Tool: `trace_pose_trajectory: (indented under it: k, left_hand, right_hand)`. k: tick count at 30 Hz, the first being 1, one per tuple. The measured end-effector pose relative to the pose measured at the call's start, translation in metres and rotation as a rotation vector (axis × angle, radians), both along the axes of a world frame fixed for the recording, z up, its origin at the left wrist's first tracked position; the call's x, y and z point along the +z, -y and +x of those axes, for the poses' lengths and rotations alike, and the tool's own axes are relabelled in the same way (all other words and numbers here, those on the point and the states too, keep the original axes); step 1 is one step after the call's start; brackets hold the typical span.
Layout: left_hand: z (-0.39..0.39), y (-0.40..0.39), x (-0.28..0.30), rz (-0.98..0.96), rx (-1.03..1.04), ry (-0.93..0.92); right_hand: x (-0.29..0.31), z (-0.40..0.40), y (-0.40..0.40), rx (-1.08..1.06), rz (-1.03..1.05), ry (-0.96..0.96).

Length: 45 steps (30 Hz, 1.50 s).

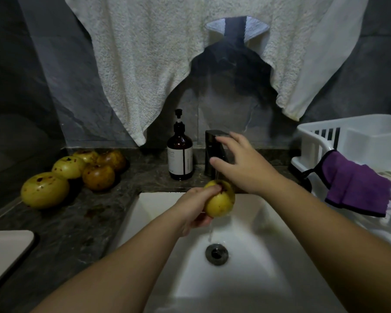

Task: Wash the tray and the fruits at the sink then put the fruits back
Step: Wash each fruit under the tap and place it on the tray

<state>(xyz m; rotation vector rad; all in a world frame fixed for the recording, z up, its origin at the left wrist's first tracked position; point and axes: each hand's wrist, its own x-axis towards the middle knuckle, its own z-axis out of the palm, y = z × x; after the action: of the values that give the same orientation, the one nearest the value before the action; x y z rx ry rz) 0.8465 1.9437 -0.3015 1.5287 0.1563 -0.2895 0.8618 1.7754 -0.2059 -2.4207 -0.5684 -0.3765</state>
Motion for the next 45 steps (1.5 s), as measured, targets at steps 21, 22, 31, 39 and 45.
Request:
trace_pose_trajectory:
  k: [21,22,31,39,45]
  left_hand:
    - [-0.024,-0.035,0.043,0.527,-0.031,0.245]
    - [-0.029,-0.039,0.039,0.574,-0.032,0.266]
    - [-0.045,-0.054,0.009,0.884,-0.096,0.324]
    - [-0.048,-0.054,0.013,0.900,-0.045,0.377]
    - [-0.054,-0.057,0.004,1.148,-0.157,0.266]
  right_hand:
    - [-0.030,-0.024,0.020,-0.258,0.005,-0.177]
    - [-0.037,-0.025,0.017,-0.241,-0.030,-0.196]
    - [-0.086,-0.032,0.009,-0.081,-0.349,-0.269]
    - [-0.091,-0.026,0.007,-0.092,-0.326,-0.204]
    - [-0.097,-0.035,0.010,-0.022,-0.398,-0.298]
